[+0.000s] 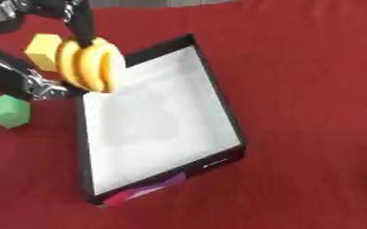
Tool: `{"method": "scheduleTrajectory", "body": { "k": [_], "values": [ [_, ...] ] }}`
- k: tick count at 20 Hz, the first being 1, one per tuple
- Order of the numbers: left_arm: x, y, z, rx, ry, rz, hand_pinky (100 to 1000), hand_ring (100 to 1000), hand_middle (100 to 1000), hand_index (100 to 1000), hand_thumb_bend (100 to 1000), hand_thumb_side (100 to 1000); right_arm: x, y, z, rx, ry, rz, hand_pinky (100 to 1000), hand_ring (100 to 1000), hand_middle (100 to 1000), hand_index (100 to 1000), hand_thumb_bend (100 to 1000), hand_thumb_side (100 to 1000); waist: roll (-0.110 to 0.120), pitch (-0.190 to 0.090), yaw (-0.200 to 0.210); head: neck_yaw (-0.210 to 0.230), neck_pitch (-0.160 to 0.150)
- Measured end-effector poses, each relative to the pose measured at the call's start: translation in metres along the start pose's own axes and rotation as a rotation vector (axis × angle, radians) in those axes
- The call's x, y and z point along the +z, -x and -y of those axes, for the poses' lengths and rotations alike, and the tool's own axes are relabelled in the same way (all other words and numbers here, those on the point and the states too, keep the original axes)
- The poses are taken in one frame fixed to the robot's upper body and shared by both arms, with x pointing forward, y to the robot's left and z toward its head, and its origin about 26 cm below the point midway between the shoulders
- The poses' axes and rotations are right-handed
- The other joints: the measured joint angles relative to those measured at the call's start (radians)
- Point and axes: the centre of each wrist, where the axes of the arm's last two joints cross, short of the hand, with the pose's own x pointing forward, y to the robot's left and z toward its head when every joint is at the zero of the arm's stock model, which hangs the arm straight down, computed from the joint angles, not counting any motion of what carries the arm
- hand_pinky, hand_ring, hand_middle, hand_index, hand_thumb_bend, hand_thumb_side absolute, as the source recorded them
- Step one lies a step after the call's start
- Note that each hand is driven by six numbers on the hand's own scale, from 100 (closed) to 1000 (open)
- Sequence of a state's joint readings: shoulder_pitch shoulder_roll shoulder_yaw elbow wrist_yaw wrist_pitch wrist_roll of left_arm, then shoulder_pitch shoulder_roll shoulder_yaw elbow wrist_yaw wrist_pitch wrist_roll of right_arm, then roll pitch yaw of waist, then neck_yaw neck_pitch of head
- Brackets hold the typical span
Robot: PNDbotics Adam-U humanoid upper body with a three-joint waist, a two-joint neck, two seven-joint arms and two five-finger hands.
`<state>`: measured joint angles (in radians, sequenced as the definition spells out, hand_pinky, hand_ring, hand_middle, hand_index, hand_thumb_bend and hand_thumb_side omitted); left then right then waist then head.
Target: Pick up objects on the table and place them in the box.
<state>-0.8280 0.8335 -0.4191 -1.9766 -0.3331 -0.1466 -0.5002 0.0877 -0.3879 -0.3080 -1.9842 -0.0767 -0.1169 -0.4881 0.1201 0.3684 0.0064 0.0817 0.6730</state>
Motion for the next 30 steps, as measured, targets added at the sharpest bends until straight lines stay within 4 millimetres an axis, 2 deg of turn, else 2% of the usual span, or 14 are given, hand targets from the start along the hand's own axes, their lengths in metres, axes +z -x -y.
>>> {"method": "scheduleTrajectory", "body": {
  "k": [4, 10, 12, 15, 16, 17, 20, 25, 30],
  "values": [
    [-0.013, 0.005, 0.017, -0.015, 0.088, -0.010, 578, 540, 544, 592, 416, 100, -0.002, -0.001, 0.000, -0.007, -0.001, 0.003, 969, 1000, 713, 812, 100, 496, 0.000, 0.000, -0.006, 0.001, 0.000],
    [-0.026, 0.028, 0.046, -0.038, 0.173, -0.070, 622, 572, 575, 625, 444, 100, -0.003, -0.002, 0.000, -0.014, -0.003, 0.006, 969, 1000, 712, 811, 100, 495, 0.001, 0.000, -0.011, 0.005, 0.000],
    [-0.028, 0.033, 0.054, -0.041, 0.186, -0.086, 672, 612, 618, 667, 469, 100, -0.004, -0.002, 0.000, -0.013, -0.005, 0.007, 969, 1000, 712, 811, 100, 494, 0.001, 0.000, -0.011, 0.006, 0.000],
    [-0.030, 0.040, 0.060, -0.044, 0.198, -0.108, 760, 724, 736, 794, 490, 100, -0.004, -0.002, -0.001, -0.014, -0.008, 0.008, 969, 1000, 711, 811, 100, 494, 0.001, 0.000, -0.012, 0.009, 0.000],
    [-0.030, 0.041, 0.062, -0.044, 0.200, -0.114, 805, 771, 783, 846, 519, 158, -0.004, -0.002, -0.001, -0.015, -0.009, 0.009, 969, 1000, 711, 811, 100, 494, 0.001, 0.000, -0.012, 0.009, 0.000],
    [-0.031, 0.042, 0.063, -0.043, 0.201, -0.119, 840, 810, 827, 886, 550, 310, -0.004, -0.002, -0.001, -0.015, -0.010, 0.009, 969, 1000, 711, 811, 100, 493, 0.001, 0.000, -0.012, 0.009, 0.000],
    [-0.030, 0.045, 0.063, -0.041, 0.185, -0.140, 852, 825, 844, 902, 573, 396, -0.004, -0.002, -0.001, -0.014, -0.012, 0.008, 969, 1000, 711, 811, 100, 493, 0.001, 0.000, -0.012, 0.010, 0.000],
    [-0.020, 0.044, 0.056, 0.011, 0.083, -0.169, 814, 804, 820, 883, 441, 289, -0.004, -0.002, -0.001, -0.014, -0.012, 0.009, 969, 1000, 712, 811, 100, 494, 0.002, 0.000, -0.008, 0.009, 0.001],
    [0.027, 0.031, 0.034, 0.090, -0.069, -0.219, 794, 797, 812, 875, 403, 204, -0.005, -0.002, 0.001, -0.014, -0.002, 0.014, 969, 1000, 711, 811, 100, 493, 0.012, 0.000, 0.006, -0.002, 0.001]
  ]
}}
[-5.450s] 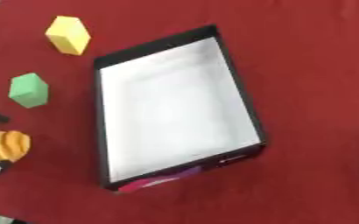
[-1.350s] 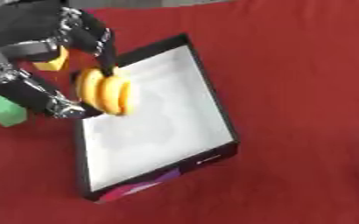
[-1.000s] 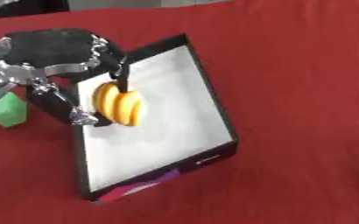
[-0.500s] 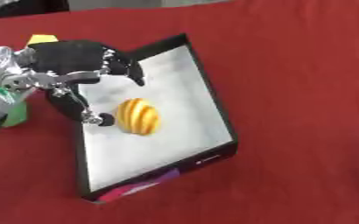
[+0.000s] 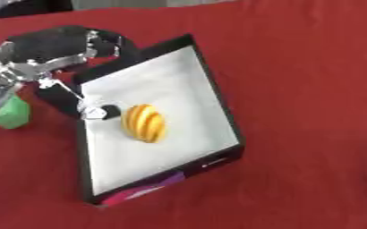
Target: Pick up objects on the table and place them in the box.
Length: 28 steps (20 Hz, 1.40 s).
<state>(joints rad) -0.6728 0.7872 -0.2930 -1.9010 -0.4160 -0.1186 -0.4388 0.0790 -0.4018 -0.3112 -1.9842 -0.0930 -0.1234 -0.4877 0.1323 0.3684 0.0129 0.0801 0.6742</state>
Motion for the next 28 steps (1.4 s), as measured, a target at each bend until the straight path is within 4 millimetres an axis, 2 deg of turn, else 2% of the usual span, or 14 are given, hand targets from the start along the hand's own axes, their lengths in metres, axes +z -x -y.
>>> {"method": "scheduleTrajectory", "body": {
  "k": [4, 7, 10, 15, 22, 25, 28],
  "values": [
    [0.043, 0.008, -0.009, 0.077, -0.104, -0.094, 782, 794, 807, 866, 370, 200, 0.000, 0.000, 0.001, 0.003, 0.008, 0.001, 968, 1000, 711, 811, 100, 492, 0.000, 0.000, 0.009, -0.015, 0.000],
    [0.070, 0.019, -0.006, 0.134, -0.136, -0.184, 784, 800, 812, 867, 363, 213, -0.001, 0.000, 0.002, 0.008, 0.015, 0.004, 968, 1000, 711, 810, 100, 489, 0.000, 0.000, 0.018, -0.022, 0.000],
    [0.088, 0.025, -0.006, 0.170, -0.130, -0.251, 798, 812, 820, 867, 376, 243, 0.000, 0.000, 0.003, 0.015, 0.017, 0.004, 968, 1000, 711, 810, 100, 489, 0.000, 0.000, 0.019, -0.027, 0.000],
    [0.104, 0.034, -0.005, 0.208, -0.033, -0.324, 798, 807, 812, 867, 434, 317, 0.000, 0.000, 0.003, 0.016, 0.019, 0.004, 968, 1000, 711, 810, 100, 490, 0.000, 0.000, 0.018, -0.025, 0.000],
    [0.120, 0.056, 0.011, 0.252, 0.075, -0.424, 800, 810, 811, 869, 513, 405, -0.001, 0.000, 0.002, 0.013, 0.020, 0.005, 967, 1000, 711, 810, 100, 486, 0.000, 0.000, 0.016, -0.017, -0.001],
    [0.124, 0.069, 0.014, 0.269, 0.105, -0.460, 802, 810, 812, 871, 543, 417, 0.000, 0.000, 0.002, 0.013, 0.020, 0.005, 967, 1000, 711, 809, 100, 487, 0.000, 0.000, 0.014, -0.011, -0.002],
    [0.126, 0.082, 0.016, 0.272, 0.130, -0.488, 811, 815, 815, 874, 588, 389, 0.000, 0.000, 0.001, 0.013, 0.017, 0.004, 967, 1000, 710, 809, 100, 487, 0.000, 0.000, 0.009, -0.009, -0.006]
  ]
}}
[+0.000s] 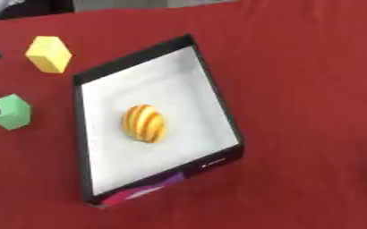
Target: Pick up objects on the table and place them in the box.
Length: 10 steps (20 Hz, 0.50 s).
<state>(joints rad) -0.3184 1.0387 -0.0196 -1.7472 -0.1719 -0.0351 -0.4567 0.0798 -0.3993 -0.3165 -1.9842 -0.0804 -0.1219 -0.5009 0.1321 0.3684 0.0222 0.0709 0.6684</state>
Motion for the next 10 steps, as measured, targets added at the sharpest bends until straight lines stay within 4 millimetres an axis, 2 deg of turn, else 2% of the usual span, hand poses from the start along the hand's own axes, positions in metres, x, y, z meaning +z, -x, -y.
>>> {"method": "scheduleTrajectory", "body": {
  "k": [10],
  "values": [
    [-0.009, 0.034, 0.008, -0.065, 0.043, -0.100, 835, 825, 816, 873, 688, 293, 0.001, 0.000, -0.004, -0.008, -0.011, -0.007, 967, 1000, 711, 809, 100, 485, 0.000, 0.001, -0.010, 0.015, -0.009]
  ]
}}
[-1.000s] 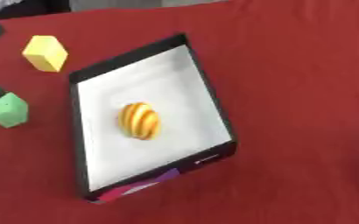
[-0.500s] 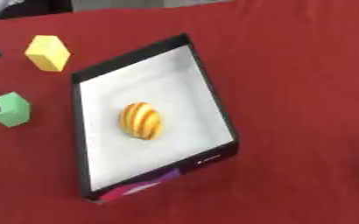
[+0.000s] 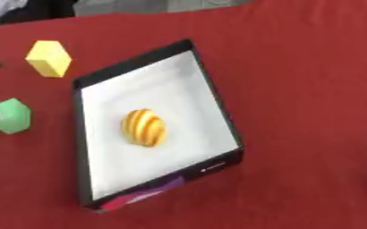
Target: Pick up objects on the table and place them in the box.
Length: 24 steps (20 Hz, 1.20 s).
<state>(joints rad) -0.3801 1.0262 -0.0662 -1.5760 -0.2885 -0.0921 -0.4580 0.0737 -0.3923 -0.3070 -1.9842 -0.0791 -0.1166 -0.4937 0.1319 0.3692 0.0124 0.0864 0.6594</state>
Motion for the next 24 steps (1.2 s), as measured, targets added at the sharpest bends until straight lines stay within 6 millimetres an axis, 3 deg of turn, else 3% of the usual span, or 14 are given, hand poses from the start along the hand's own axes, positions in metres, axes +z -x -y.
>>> {"method": "scheduleTrajectory", "body": {
  "k": [2, 3, 13, 20, 24],
  "values": [
    [-0.002, 0.005, 0.004, -0.016, 0.006, -0.023, 836, 824, 813, 872, 691, 227, 0.000, 0.000, 0.000, -0.001, -0.002, 0.000, 967, 1000, 711, 809, 100, 475, 0.000, 0.000, -0.001, 0.005, 0.000],
    [-0.002, 0.008, 0.006, -0.025, 0.008, -0.038, 835, 824, 811, 872, 697, 272, 0.000, 0.000, -0.001, -0.001, -0.004, 0.001, 967, 1000, 711, 809, 100, 483, 0.000, 0.000, -0.001, 0.008, 0.000],
    [-0.016, 0.038, 0.027, -0.006, 0.029, -0.112, 820, 821, 809, 864, 631, 237, 0.001, 0.000, -0.003, -0.004, -0.019, -0.002, 967, 1000, 712, 808, 100, 480, 0.000, 0.000, -0.013, 0.022, -0.003],
    [-0.025, 0.045, 0.040, -0.023, 0.098, -0.113, 826, 822, 810, 866, 659, 194, 0.000, -0.001, -0.006, -0.010, -0.026, -0.002, 966, 1000, 711, 808, 100, 480, 0.000, 0.001, -0.018, 0.029, -0.003],
    [-0.030, 0.048, 0.045, -0.041, 0.110, -0.130, 813, 811, 796, 854, 563, 137, 0.000, -0.001, -0.007, -0.012, -0.028, -0.004, 966, 1000, 711, 808, 100, 479, 0.000, 0.001, -0.020, 0.034, -0.003]
  ]
}}
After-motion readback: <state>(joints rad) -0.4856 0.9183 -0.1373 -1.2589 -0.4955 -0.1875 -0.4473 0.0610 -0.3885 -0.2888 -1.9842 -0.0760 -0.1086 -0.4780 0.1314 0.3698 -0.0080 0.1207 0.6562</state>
